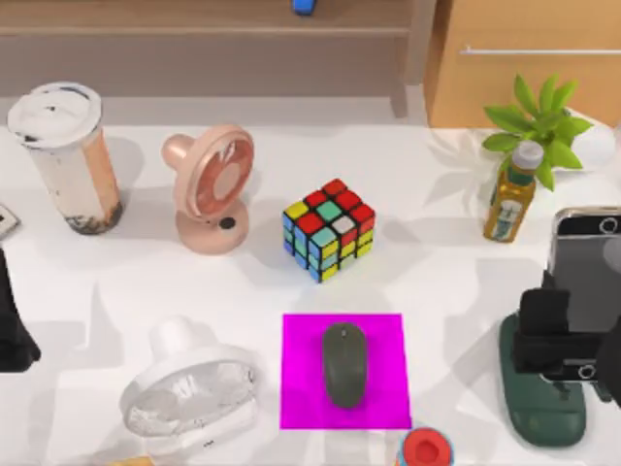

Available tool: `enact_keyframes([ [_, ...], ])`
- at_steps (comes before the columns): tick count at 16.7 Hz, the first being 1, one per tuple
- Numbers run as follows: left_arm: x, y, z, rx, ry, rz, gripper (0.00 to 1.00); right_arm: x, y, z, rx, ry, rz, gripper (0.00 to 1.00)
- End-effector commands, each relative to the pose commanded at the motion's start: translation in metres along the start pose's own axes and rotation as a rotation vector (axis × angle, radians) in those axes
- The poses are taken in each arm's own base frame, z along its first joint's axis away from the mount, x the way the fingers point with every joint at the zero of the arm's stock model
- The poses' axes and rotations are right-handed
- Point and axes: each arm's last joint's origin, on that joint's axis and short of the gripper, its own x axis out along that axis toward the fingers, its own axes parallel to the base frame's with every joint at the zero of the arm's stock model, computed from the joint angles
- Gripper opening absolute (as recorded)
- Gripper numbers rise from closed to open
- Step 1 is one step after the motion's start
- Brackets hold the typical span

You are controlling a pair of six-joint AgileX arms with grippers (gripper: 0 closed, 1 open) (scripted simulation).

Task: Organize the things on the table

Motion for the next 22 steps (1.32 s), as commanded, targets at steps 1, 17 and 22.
enact_keyframes([
  [1,0.0,0.0,0.0,0.0,0.0,0.0,1.0,0.0,0.0,0.0,0.002,0.0,0.0,1.0],
  [17,0.0,0.0,0.0,0.0,0.0,0.0,1.0,-0.027,-0.001,-0.013,0.0,0.0,0.0,1.0],
  [22,0.0,0.0,0.0,0.0,0.0,0.0,1.0,-0.027,-0.007,-0.002,0.074,-0.005,0.05,1.0],
])
